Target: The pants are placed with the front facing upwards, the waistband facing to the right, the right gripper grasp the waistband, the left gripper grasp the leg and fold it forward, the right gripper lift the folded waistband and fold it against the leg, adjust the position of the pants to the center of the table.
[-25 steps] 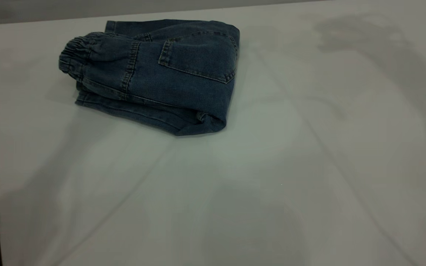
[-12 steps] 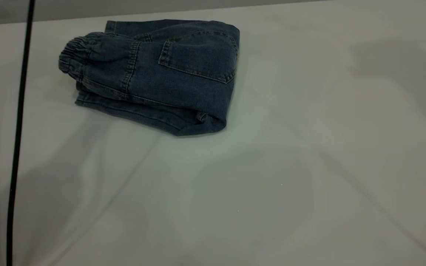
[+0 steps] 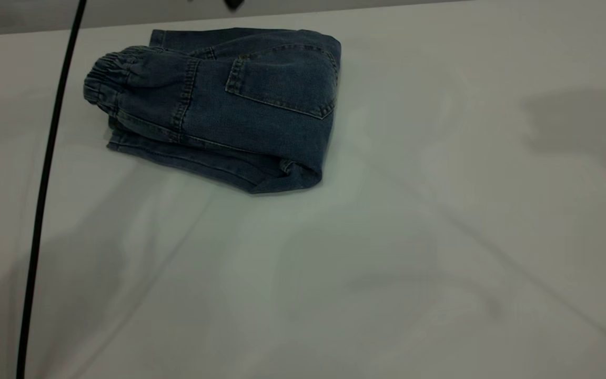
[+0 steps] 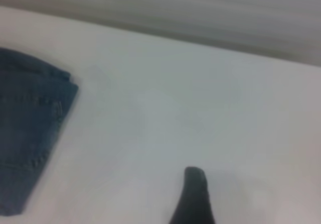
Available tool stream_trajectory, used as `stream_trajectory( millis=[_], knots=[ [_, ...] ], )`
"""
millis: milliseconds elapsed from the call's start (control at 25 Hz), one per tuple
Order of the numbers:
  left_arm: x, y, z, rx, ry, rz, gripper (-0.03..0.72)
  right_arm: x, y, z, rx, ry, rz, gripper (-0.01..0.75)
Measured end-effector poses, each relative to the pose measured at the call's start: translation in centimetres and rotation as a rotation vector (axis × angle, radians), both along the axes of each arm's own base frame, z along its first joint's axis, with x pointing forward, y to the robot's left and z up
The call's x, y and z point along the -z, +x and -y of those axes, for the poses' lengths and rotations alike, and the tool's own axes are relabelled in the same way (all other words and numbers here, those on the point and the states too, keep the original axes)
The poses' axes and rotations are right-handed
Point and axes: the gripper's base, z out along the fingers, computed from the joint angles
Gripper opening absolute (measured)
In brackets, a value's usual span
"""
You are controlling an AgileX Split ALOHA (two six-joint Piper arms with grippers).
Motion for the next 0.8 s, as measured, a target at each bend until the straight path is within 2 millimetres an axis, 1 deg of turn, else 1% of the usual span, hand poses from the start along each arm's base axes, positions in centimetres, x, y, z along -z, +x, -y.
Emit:
stream_trajectory(
  millis=[200, 360, 560, 800],
  knots=[
    [3.7, -1.6, -0.6, 0.016, 0.049, -0.131, 0.526, -0.7, -0.7, 0.0, -0.002, 0.010, 0.020, 0.496],
    [5.6, -2.7, -1.0, 0.054, 0.077, -0.197, 0.526, -0.8, -1.0, 0.1, -0.002, 0.010, 0.021, 0.496],
    [7.1, -2.4, -0.9, 0.073, 0.074, -0.177, 0.526, -0.8, -1.0, 0.1, -0.002, 0.011, 0.021, 0.496],
    [10.2, -2.3, -1.1, 0.091, 0.108, -0.207, 0.526, -0.8, -1.0, 0.0, -0.007, 0.020, 0.021, 0.496]
  ],
)
